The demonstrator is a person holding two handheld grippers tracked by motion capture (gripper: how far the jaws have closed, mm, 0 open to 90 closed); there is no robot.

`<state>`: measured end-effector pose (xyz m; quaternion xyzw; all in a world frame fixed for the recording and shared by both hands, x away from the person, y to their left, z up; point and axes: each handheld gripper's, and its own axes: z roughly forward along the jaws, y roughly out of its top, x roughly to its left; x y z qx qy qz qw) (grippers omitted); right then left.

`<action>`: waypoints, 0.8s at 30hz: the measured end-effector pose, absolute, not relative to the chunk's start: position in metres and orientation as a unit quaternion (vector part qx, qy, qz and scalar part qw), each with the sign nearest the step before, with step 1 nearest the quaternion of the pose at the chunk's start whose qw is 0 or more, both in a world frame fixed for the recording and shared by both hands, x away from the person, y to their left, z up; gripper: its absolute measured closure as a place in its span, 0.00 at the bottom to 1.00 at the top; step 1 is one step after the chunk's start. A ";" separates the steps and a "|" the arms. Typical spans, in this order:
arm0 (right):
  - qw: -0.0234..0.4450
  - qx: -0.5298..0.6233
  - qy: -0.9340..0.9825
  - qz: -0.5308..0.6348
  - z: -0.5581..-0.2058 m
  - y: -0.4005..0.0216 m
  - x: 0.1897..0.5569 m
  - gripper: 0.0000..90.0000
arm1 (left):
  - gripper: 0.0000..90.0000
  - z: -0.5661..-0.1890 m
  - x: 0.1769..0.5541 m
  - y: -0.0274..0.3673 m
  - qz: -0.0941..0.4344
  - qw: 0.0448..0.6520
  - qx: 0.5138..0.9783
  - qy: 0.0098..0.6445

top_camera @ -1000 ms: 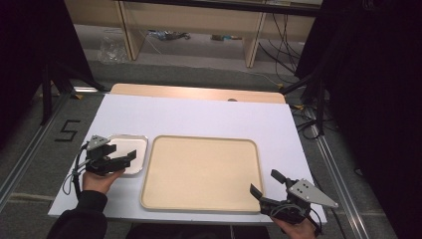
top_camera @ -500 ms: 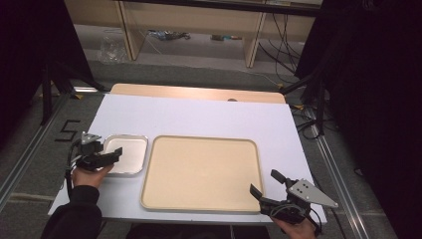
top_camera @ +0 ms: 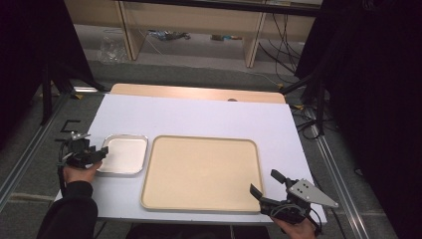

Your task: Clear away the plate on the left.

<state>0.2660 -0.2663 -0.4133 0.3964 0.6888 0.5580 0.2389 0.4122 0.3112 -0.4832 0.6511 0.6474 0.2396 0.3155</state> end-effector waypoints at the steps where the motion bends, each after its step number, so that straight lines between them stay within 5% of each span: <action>1: 0.233 0.398 0.694 0.552 -0.412 -0.267 0.265 0.17 | 0.59 -0.484 0.413 0.312 0.237 0.312 0.655 0.646; 18: 0.241 0.392 0.690 0.558 -0.414 -0.266 0.266 0.17 | 0.91 -0.491 0.418 0.316 0.204 0.312 0.659 0.653; 24: 0.243 0.390 0.691 0.557 -0.414 -0.266 0.266 0.17 | 0.91 -0.492 0.419 0.318 0.195 0.322 0.648 0.662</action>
